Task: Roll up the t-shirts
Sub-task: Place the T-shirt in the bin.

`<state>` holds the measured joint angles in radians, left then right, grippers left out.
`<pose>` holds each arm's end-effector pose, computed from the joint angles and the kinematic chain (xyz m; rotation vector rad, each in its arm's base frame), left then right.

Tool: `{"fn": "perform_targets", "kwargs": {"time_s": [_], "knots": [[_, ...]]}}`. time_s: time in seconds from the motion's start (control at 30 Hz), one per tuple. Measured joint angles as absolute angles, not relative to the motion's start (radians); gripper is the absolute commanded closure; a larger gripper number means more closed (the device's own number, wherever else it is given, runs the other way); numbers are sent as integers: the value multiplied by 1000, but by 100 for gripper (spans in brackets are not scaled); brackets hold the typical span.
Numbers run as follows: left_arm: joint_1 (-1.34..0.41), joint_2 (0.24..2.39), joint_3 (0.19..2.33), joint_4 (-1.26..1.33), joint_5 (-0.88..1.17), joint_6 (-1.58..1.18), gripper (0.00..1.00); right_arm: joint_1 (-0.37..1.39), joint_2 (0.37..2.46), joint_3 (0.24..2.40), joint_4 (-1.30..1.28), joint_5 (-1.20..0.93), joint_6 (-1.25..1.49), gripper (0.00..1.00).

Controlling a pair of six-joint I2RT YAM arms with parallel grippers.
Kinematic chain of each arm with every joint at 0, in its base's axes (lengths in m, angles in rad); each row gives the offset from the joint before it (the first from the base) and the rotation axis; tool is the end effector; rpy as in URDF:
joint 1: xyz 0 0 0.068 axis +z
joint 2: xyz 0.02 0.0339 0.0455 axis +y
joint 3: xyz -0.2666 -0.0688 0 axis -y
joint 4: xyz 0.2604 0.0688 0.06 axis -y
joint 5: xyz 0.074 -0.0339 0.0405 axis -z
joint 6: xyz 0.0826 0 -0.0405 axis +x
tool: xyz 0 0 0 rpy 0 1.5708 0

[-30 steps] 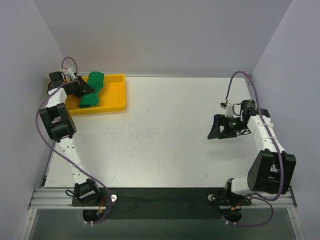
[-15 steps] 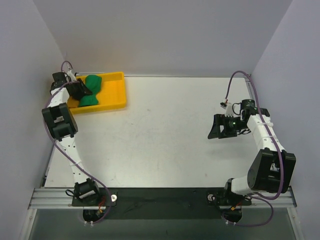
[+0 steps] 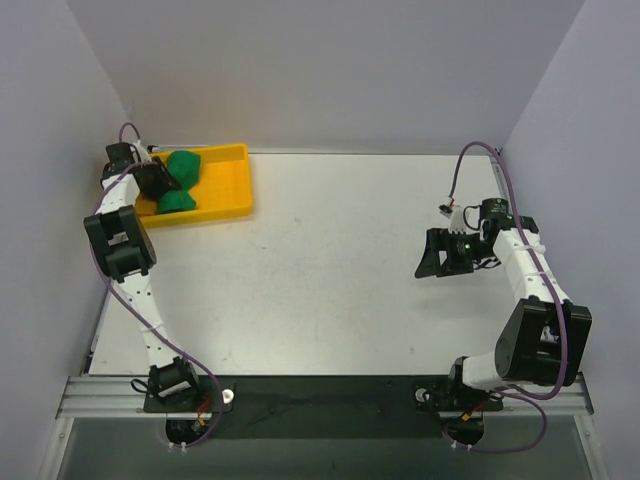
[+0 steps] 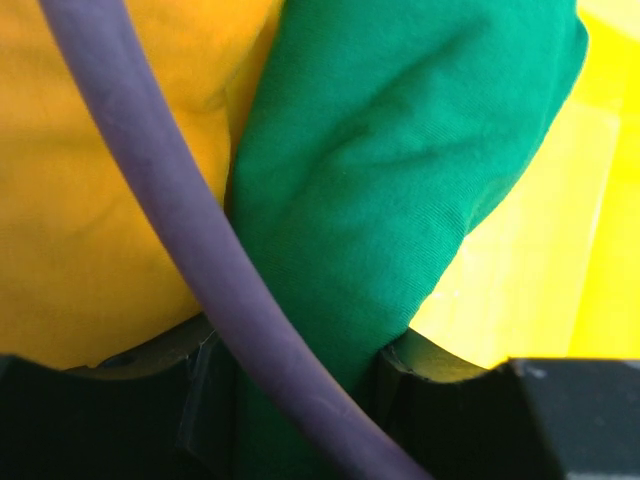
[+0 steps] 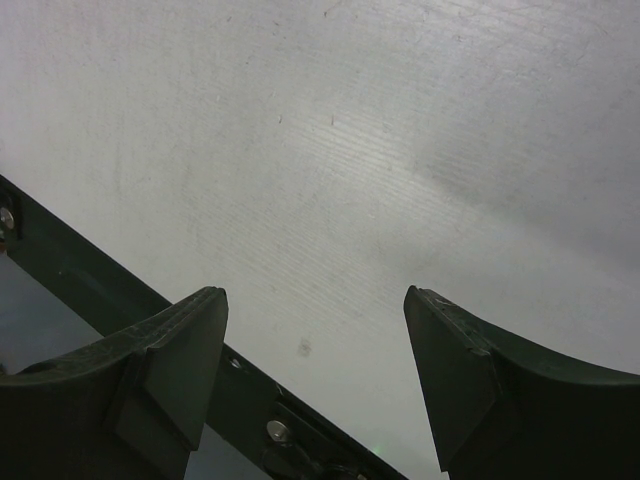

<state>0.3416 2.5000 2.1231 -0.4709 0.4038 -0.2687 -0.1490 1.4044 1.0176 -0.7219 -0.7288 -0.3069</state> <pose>0.5734 0.1694 0.1206 -0.5371 2.3157 -0.4522 0.3049 0.0099 0.2124 -0.4091 2.4055 0.7738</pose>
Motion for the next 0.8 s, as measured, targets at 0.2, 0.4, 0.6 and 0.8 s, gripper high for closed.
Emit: {"fn": "perform_targets", "kwargs": {"time_s": [0.2, 0.4, 0.6, 0.8], "knots": [[341, 2463, 2064, -469, 397, -247, 100, -148, 1404, 1018, -717, -729, -306, 27], [334, 2434, 2027, -472, 362, -234, 100, -142, 1404, 1022, -707, -729, -303, 27], [326, 2427, 2025, -477, 318, -225, 66, -142, 1405, 1029, -700, -729, -302, 27], [318, 2394, 2026, -526, 220, -199, 3, -142, 1415, 1039, -698, -729, -302, 27]]}}
